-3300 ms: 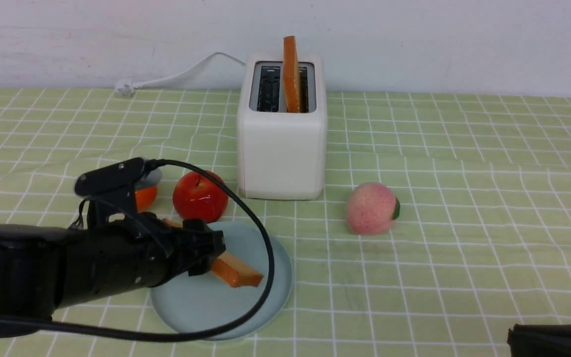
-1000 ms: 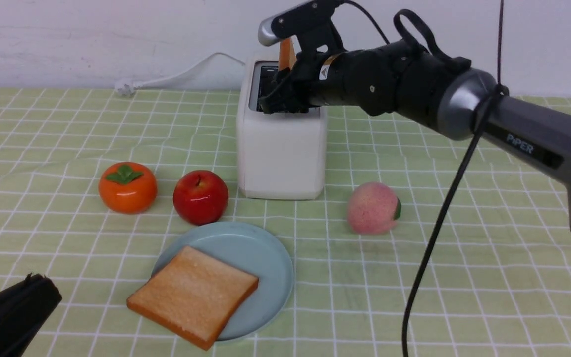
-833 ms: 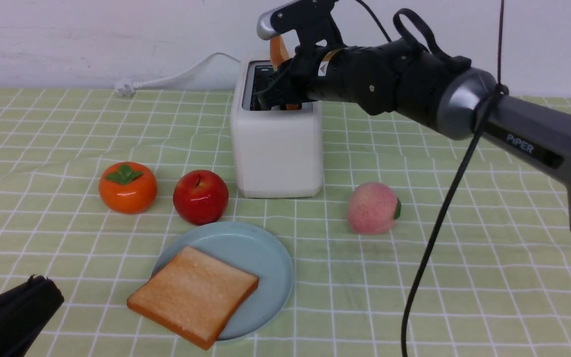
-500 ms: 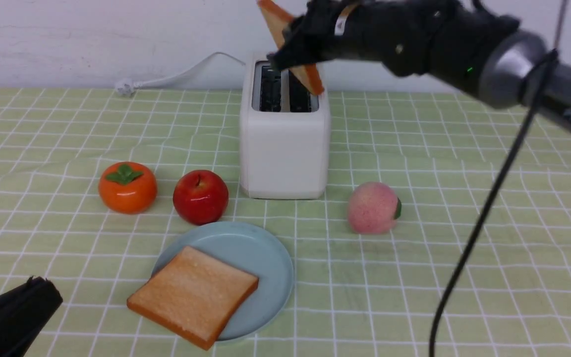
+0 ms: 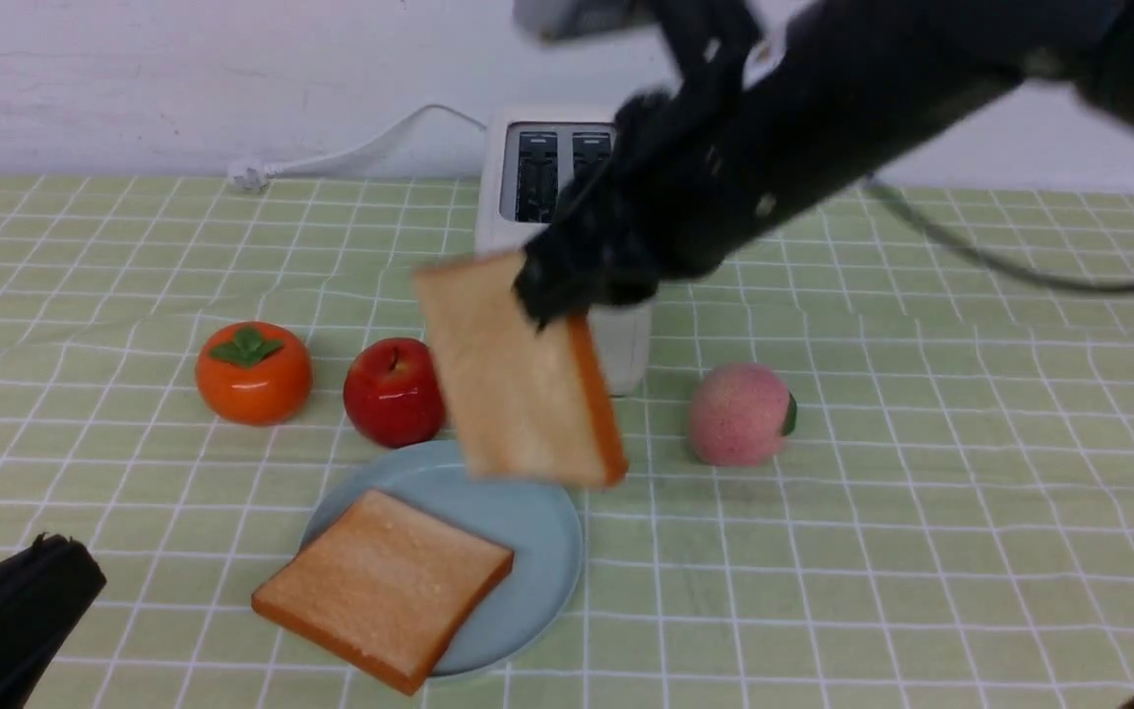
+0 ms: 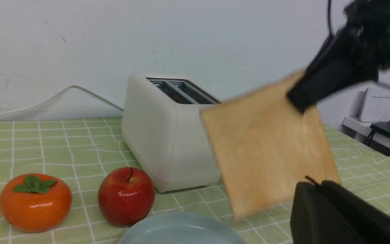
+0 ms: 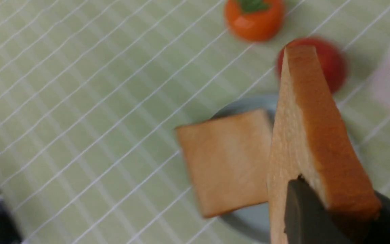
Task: Take toasted bread from bread machine on green coffee tablecloth place on plate.
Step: 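Place the held slice of bread on top of the slice on the plate with the right gripper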
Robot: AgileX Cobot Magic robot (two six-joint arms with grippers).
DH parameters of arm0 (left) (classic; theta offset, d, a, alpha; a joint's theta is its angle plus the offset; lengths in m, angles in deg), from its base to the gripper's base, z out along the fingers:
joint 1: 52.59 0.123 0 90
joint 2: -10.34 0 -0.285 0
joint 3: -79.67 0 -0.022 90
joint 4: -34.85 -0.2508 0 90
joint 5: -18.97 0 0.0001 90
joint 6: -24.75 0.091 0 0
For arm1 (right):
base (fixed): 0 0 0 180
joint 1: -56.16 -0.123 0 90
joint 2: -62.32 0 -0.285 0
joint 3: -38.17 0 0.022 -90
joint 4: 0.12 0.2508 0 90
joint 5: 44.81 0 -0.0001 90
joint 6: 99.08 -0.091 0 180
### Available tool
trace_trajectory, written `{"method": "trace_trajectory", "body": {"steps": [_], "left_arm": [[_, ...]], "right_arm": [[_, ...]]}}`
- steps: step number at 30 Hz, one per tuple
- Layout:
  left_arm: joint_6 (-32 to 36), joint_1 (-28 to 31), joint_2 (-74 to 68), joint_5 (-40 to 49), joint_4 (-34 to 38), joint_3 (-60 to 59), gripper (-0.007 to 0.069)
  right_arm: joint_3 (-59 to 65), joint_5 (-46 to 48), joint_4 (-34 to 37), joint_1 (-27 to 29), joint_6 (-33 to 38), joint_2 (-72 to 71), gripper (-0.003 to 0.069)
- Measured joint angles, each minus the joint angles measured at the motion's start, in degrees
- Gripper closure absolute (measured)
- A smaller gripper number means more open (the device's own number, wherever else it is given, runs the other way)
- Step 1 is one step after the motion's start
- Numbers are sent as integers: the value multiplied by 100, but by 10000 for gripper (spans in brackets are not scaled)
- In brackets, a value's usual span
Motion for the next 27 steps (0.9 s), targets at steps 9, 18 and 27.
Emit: {"method": "trace_trajectory", "body": {"steps": [9, 18, 27], "left_arm": [[0, 0, 0, 6, 49, 0, 620], [0, 0, 0, 30, 76, 0, 613], [39, 0, 0, -65, 898, -598, 609]], "right_arm": [[474, -763, 2739, 238, 1331, 1087, 537], [474, -804, 2309, 375, 834, 1573, 322], [480, -388, 736, 594, -115, 1156, 160]]}}
